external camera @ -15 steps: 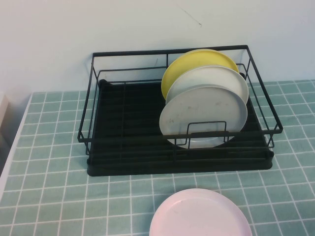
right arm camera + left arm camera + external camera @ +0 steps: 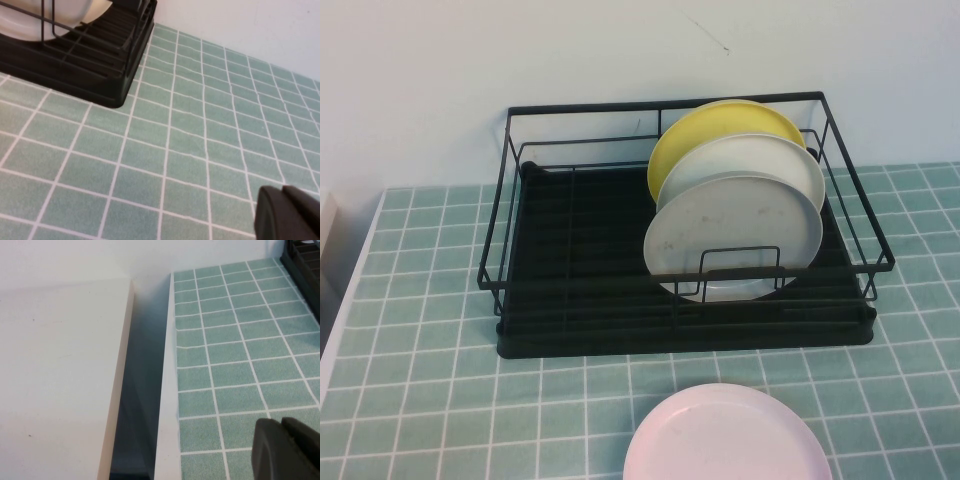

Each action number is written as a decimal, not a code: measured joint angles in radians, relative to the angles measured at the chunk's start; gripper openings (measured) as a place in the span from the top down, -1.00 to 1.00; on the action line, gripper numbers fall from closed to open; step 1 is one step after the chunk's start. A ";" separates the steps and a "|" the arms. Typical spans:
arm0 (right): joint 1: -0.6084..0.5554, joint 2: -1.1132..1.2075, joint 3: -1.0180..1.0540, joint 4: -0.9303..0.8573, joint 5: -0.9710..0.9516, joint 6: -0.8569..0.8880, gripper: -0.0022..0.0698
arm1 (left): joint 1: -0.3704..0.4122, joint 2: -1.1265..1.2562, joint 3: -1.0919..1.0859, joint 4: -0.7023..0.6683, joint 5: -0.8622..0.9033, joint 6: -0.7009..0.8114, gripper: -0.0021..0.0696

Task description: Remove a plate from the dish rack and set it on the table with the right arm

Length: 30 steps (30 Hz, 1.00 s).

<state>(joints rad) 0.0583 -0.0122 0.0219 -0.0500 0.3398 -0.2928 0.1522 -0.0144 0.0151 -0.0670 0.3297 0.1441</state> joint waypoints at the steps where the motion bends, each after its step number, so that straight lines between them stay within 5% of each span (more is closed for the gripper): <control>1: 0.000 0.000 0.000 0.000 0.000 0.000 0.94 | 0.000 0.000 0.000 0.000 0.000 0.000 0.95; 13: 0.000 0.000 0.000 0.058 0.000 -0.002 0.94 | 0.000 0.000 0.000 0.000 0.000 0.000 0.95; 25: 0.000 0.000 0.006 0.853 -0.047 0.108 0.94 | 0.000 0.000 0.000 0.000 0.000 0.000 0.95; 30: 0.000 0.000 0.006 0.960 -0.076 0.115 0.94 | 0.000 0.000 0.000 0.000 0.000 0.000 0.95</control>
<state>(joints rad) 0.0583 -0.0122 0.0278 0.9103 0.2636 -0.1782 0.1522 -0.0144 0.0151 -0.0670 0.3297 0.1441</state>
